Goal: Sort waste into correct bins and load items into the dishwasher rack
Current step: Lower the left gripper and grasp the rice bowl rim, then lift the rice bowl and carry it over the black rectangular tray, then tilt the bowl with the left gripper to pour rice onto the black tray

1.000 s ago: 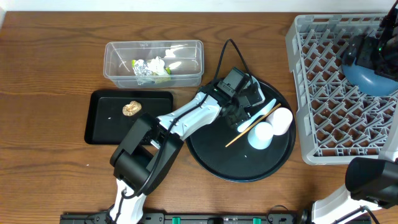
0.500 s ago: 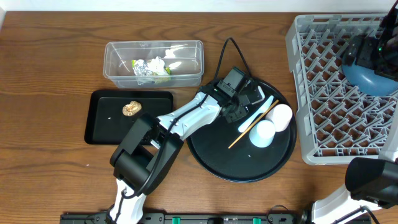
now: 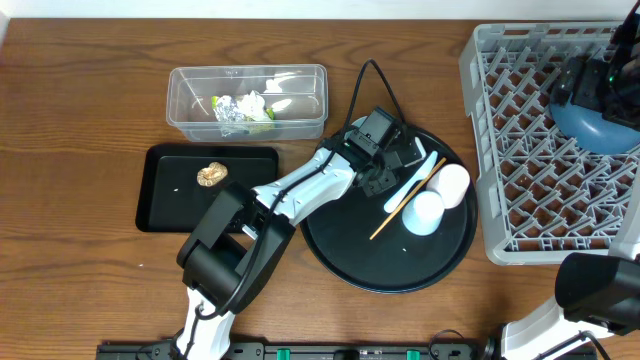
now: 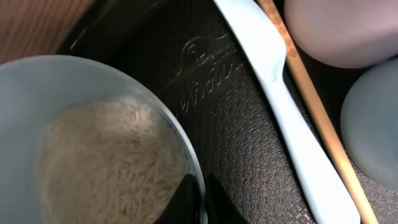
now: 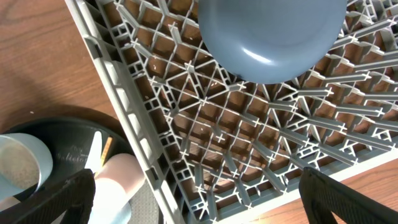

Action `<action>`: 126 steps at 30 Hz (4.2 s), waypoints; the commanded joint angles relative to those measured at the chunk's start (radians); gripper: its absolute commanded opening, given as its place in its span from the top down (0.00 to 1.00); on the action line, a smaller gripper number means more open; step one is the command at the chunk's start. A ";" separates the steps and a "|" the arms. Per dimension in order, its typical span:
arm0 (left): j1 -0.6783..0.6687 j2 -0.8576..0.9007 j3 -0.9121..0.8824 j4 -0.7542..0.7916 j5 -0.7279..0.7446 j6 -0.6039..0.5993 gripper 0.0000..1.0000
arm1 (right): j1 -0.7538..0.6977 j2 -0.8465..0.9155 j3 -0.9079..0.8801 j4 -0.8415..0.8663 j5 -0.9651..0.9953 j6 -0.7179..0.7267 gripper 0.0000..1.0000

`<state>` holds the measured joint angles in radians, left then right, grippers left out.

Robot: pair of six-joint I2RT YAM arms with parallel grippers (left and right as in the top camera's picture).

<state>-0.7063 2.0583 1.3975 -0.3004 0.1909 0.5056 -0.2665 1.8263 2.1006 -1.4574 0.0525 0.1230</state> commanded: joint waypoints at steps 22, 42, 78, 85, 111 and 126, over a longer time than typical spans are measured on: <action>-0.002 -0.080 0.000 -0.039 -0.001 -0.071 0.94 | -0.006 0.005 -0.002 -0.001 -0.001 0.011 0.01; -0.002 -0.185 0.000 -0.146 -0.001 -0.184 0.94 | -0.005 0.005 -0.002 -0.001 -0.001 0.011 0.01; 0.282 -0.435 -0.001 -0.459 0.188 -0.492 0.94 | -0.005 0.005 -0.002 -0.001 -0.001 0.011 0.01; 0.380 -0.435 -0.001 -0.490 0.197 -0.574 0.94 | -0.005 0.005 -0.002 -0.001 -0.001 0.011 0.01; 0.770 -0.439 -0.053 -0.559 0.605 -0.594 0.94 | -0.005 0.005 -0.002 -0.001 -0.001 0.011 0.01; 0.818 -0.439 -0.061 -0.686 0.718 -0.598 0.94 | -0.005 0.005 -0.002 -0.001 -0.001 0.011 0.01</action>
<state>0.1032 1.6360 1.3476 -0.9810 0.8436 -0.0826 -0.2665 1.8263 2.0998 -1.4574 0.0525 0.1230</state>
